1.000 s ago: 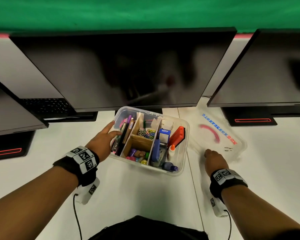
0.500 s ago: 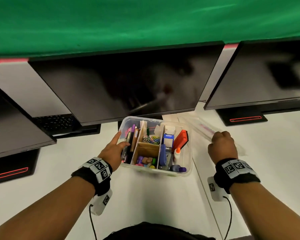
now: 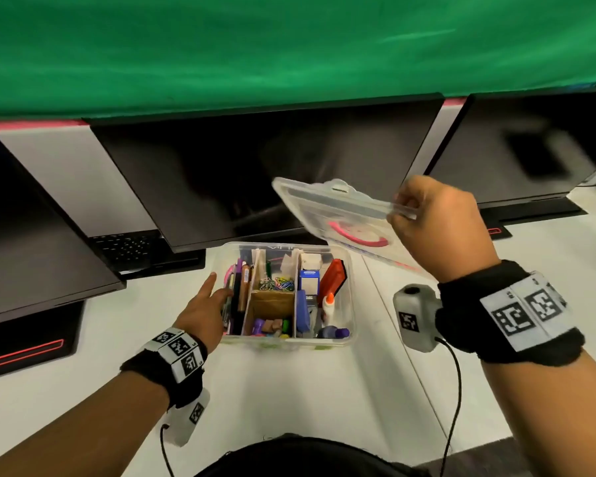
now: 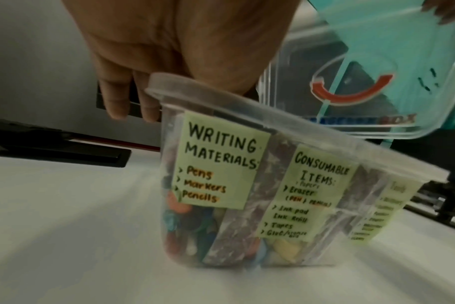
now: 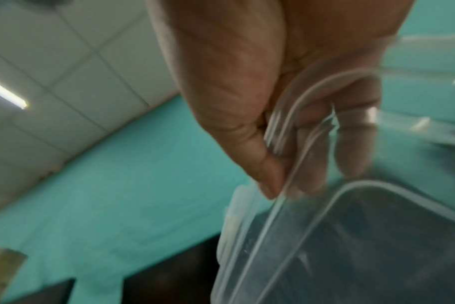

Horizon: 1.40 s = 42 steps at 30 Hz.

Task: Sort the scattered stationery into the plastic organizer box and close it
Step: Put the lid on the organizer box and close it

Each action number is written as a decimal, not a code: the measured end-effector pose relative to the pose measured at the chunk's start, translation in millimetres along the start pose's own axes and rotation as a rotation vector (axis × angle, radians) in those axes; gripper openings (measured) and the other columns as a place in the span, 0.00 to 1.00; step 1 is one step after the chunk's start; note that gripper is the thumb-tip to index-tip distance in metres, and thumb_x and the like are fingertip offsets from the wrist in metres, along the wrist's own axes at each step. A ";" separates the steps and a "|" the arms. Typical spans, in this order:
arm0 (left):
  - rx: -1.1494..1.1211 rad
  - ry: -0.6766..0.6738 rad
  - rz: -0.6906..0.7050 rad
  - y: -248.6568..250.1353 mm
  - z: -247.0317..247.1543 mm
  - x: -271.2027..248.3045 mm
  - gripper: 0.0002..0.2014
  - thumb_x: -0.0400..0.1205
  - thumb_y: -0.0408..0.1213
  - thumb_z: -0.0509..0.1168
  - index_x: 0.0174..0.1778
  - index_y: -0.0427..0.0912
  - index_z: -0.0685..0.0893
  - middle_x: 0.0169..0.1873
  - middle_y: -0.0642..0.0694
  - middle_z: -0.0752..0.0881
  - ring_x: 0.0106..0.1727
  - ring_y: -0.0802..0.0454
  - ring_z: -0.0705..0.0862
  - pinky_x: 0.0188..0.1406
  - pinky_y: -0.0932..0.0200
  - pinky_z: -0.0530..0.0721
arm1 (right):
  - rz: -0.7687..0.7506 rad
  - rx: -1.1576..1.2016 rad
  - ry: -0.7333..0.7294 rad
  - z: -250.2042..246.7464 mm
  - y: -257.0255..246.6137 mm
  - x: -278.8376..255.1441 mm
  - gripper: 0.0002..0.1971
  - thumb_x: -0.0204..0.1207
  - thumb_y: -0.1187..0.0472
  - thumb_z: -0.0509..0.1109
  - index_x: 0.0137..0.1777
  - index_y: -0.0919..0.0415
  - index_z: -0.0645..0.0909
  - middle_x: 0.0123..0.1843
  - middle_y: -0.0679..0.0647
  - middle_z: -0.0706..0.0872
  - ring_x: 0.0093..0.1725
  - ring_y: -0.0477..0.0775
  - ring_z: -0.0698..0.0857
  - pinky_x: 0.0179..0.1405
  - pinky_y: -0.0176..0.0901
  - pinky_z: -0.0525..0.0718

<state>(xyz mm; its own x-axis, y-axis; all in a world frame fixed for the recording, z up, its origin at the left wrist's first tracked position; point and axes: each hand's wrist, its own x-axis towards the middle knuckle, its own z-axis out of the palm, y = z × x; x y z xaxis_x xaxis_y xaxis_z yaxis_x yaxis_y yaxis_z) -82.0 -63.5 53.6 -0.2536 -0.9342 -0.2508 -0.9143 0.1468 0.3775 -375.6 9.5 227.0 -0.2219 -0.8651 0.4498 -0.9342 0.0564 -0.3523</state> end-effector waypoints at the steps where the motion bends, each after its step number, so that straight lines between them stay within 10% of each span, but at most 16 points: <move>1: -0.047 0.022 -0.004 -6.0 -2.9 -2.7 0.34 0.76 0.26 0.65 0.78 0.49 0.64 0.83 0.44 0.54 0.79 0.43 0.66 0.77 0.50 0.70 | -0.040 0.074 0.019 -6.1 -12.1 0.6 0.04 0.70 0.65 0.73 0.43 0.59 0.82 0.38 0.53 0.86 0.38 0.55 0.83 0.40 0.38 0.78; 6: -0.679 0.359 0.139 0.4 -58.2 -12.8 0.36 0.77 0.29 0.70 0.79 0.41 0.61 0.70 0.51 0.73 0.71 0.55 0.73 0.71 0.60 0.71 | -0.028 0.503 -0.017 -4.6 -36.1 15.5 0.07 0.66 0.61 0.80 0.40 0.51 0.84 0.33 0.42 0.84 0.35 0.41 0.81 0.38 0.29 0.79; 10: -1.132 0.317 0.173 2.8 -92.9 -12.4 0.24 0.74 0.35 0.73 0.65 0.51 0.74 0.54 0.51 0.84 0.53 0.58 0.85 0.48 0.61 0.86 | 0.045 0.647 -0.188 25.3 -30.5 26.2 0.06 0.65 0.63 0.80 0.41 0.58 0.88 0.32 0.49 0.84 0.30 0.37 0.78 0.36 0.29 0.78; 17: -1.216 0.160 -0.076 -6.8 -70.4 -5.2 0.04 0.82 0.35 0.64 0.42 0.46 0.77 0.31 0.50 0.75 0.32 0.57 0.73 0.34 0.63 0.76 | 0.379 0.814 -0.387 87.0 -4.4 26.2 0.09 0.68 0.65 0.78 0.42 0.55 0.82 0.32 0.51 0.83 0.27 0.44 0.79 0.31 0.41 0.82; 23: -1.285 0.142 -0.245 -20.2 -44.6 20.8 0.07 0.82 0.35 0.64 0.37 0.45 0.77 0.30 0.49 0.75 0.31 0.58 0.74 0.32 0.67 0.79 | 0.625 0.600 -0.733 114.9 14.9 5.2 0.33 0.72 0.69 0.73 0.75 0.55 0.65 0.49 0.54 0.85 0.48 0.57 0.83 0.43 0.50 0.80; 32: -0.327 0.199 -0.156 -33.0 -31.9 51.8 0.18 0.81 0.41 0.66 0.62 0.34 0.82 0.57 0.37 0.86 0.61 0.39 0.83 0.59 0.55 0.77 | 0.607 0.238 -0.705 138.8 32.0 -10.5 0.27 0.67 0.70 0.77 0.67 0.68 0.78 0.62 0.65 0.85 0.49 0.63 0.86 0.61 0.56 0.84; 42: -0.227 0.165 -0.167 -32.1 -24.6 57.1 0.18 0.83 0.42 0.62 0.65 0.36 0.81 0.58 0.35 0.85 0.60 0.37 0.82 0.61 0.50 0.79 | 0.717 0.327 -0.685 149.0 36.9 -19.9 0.27 0.72 0.73 0.72 0.71 0.65 0.74 0.64 0.65 0.83 0.52 0.67 0.87 0.52 0.57 0.89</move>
<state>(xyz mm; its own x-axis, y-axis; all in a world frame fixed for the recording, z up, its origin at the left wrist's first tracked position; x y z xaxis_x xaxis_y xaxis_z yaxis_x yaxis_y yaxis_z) -59.3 -129.5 49.1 -0.0349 -0.9821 -0.1851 -0.8405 -0.0713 0.5371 -364.1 -45.5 82.8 -0.3930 -0.7850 -0.4788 -0.5019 0.6195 -0.6036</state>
